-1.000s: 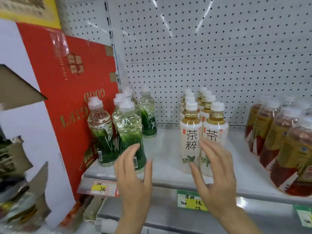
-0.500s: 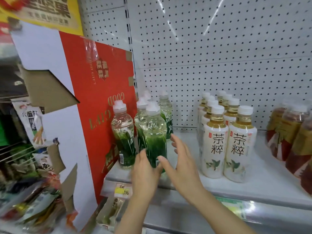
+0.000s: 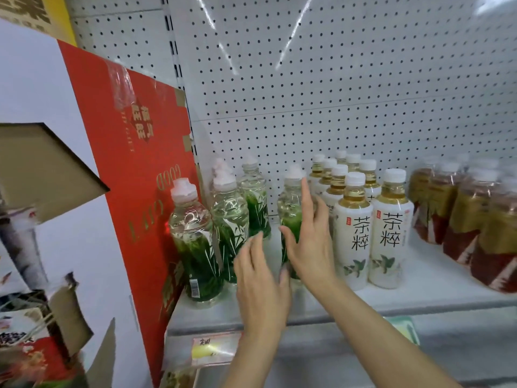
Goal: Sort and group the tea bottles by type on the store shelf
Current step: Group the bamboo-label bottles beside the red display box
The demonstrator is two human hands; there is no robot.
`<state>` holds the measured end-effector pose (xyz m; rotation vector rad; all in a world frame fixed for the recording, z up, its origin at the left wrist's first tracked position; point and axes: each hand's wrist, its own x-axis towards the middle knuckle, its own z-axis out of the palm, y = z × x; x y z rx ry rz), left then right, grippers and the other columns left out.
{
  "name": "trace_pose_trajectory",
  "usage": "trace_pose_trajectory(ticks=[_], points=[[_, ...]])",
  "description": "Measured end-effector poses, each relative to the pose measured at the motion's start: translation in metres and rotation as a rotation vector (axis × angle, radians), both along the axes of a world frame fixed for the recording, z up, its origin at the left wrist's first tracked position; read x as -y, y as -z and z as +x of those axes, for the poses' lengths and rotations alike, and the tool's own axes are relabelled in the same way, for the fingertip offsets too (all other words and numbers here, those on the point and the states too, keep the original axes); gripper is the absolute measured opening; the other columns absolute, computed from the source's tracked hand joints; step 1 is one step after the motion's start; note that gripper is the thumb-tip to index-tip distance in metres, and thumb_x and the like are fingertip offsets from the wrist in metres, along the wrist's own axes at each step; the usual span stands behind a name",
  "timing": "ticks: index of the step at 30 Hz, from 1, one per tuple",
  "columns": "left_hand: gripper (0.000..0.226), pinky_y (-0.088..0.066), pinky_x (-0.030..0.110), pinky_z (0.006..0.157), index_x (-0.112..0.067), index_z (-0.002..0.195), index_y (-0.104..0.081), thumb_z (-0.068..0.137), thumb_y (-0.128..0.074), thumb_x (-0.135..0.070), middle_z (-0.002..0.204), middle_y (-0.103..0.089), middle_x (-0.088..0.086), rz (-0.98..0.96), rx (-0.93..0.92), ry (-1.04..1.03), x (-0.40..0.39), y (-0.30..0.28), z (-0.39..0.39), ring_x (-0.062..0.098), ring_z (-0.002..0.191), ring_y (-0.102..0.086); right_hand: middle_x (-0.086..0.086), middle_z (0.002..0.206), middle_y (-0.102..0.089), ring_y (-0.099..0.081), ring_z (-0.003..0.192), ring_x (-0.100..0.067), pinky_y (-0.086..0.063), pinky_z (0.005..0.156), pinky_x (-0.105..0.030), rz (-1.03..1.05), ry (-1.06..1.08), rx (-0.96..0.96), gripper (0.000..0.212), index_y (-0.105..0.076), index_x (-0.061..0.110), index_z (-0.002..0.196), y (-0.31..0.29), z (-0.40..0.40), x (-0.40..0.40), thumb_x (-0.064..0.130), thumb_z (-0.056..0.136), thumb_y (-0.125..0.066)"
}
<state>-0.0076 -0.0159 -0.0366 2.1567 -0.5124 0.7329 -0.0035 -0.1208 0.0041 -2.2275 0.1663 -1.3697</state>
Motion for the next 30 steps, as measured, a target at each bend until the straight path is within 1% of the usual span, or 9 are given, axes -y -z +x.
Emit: trace_pose_trajectory(ticks=[3, 6, 12, 14, 16, 18, 23, 28, 30], points=[[0.084, -0.026, 0.028, 0.115, -0.006, 0.152, -0.033, 0.082, -0.079, -0.018, 0.152, -0.034, 0.008, -0.145, 0.161, -0.077, -0.017, -0.01, 0.007, 0.023, 0.141, -0.033, -0.023, 0.154, -0.024, -0.041, 0.132, -0.032, -0.035, 0.092, -0.019, 0.017, 0.055, -0.013, 0.095, 0.002, 0.031, 0.154, -0.002, 0.012, 0.0, 0.013, 0.092, -0.067], [0.09, -0.025, 0.035, 0.121, -0.002, 0.155, -0.022, 0.085, -0.076, -0.017, 0.158, -0.025, 0.013, -0.156, 0.209, -0.083, -0.019, -0.037, 0.017, 0.027, 0.147, -0.027, -0.023, 0.158, -0.016, -0.035, 0.139, -0.036, -0.046, 0.097, -0.037, 0.008, 0.084, -0.044, 0.093, 0.004, 0.031, 0.157, -0.003, 0.019, 0.002, 0.019, 0.094, -0.064], [0.086, -0.024, 0.04, 0.122, 0.002, 0.156, -0.009, 0.095, -0.064, -0.024, 0.162, -0.018, 0.023, 0.042, 0.157, -0.219, 0.0, -0.102, 0.049, 0.035, 0.15, -0.022, -0.019, 0.163, -0.005, -0.013, 0.149, -0.036, -0.029, 0.116, -0.051, 0.018, 0.08, -0.097, 0.094, 0.004, 0.023, 0.158, 0.005, 0.018, 0.0, 0.017, 0.092, -0.063], [0.077, -0.037, 0.044, 0.113, 0.002, 0.155, -0.016, 0.097, -0.061, -0.019, 0.156, -0.029, 0.026, 0.112, 0.097, -0.281, 0.006, -0.114, 0.06, 0.039, 0.141, -0.036, -0.017, 0.163, -0.008, -0.01, 0.15, -0.034, -0.02, 0.12, -0.051, -0.076, 0.131, -0.075, 0.091, -0.003, 0.014, 0.158, 0.011, 0.008, -0.005, 0.018, 0.09, -0.064], [0.059, -0.05, 0.044, 0.091, -0.003, 0.15, -0.029, 0.098, -0.055, -0.011, 0.142, -0.043, 0.022, 0.138, 0.051, -0.305, 0.006, -0.124, 0.065, 0.039, 0.122, -0.053, -0.015, 0.162, -0.017, -0.015, 0.15, -0.031, -0.019, 0.121, -0.045, -0.173, 0.109, -0.016, 0.087, -0.014, 0.009, 0.156, 0.016, -0.007, -0.011, 0.017, 0.088, -0.067], [0.044, -0.051, 0.043, 0.081, -0.007, 0.14, -0.041, 0.098, -0.053, -0.007, 0.131, -0.049, 0.016, 0.151, 0.053, -0.26, 0.002, -0.131, 0.06, 0.036, 0.111, -0.059, -0.01, 0.16, -0.025, -0.024, 0.147, -0.026, -0.025, 0.119, -0.04, -0.204, 0.018, 0.035, 0.081, -0.021, 0.008, 0.155, 0.022, -0.021, -0.016, 0.016, 0.089, -0.066], [0.04, -0.044, 0.034, 0.091, -0.015, 0.14, -0.047, 0.101, -0.055, -0.022, 0.138, -0.052, 0.005, 0.116, 0.11, -0.051, -0.001, -0.136, 0.021, 0.025, 0.119, -0.058, 0.001, 0.158, -0.027, -0.027, 0.145, -0.01, -0.034, 0.114, -0.029, -0.09, -0.154, -0.009, 0.085, -0.012, 0.022, 0.157, 0.03, -0.031, -0.013, 0.037, 0.091, -0.063], [0.04, -0.025, 0.012, 0.09, -0.022, 0.141, -0.05, 0.102, -0.054, -0.027, 0.143, -0.05, -0.005, 0.043, 0.051, 0.16, 0.014, -0.135, -0.002, 0.004, 0.118, -0.048, -0.004, 0.153, -0.032, -0.055, 0.113, -0.014, -0.059, 0.071, -0.03, -0.079, -0.097, 0.026, 0.091, -0.007, 0.029, 0.156, 0.03, -0.039, -0.009, 0.044, 0.085, -0.062], [0.038, -0.023, 0.011, 0.088, -0.021, 0.139, -0.052, 0.102, -0.055, -0.026, 0.141, -0.053, -0.005, 0.037, 0.053, 0.222, 0.023, -0.134, -0.002, 0.005, 0.117, -0.049, -0.012, 0.15, -0.036, -0.054, 0.114, -0.018, -0.057, 0.069, -0.032, -0.061, -0.041, 0.052, 0.091, -0.009, 0.024, 0.156, 0.03, -0.04, -0.008, 0.04, 0.084, -0.063]])
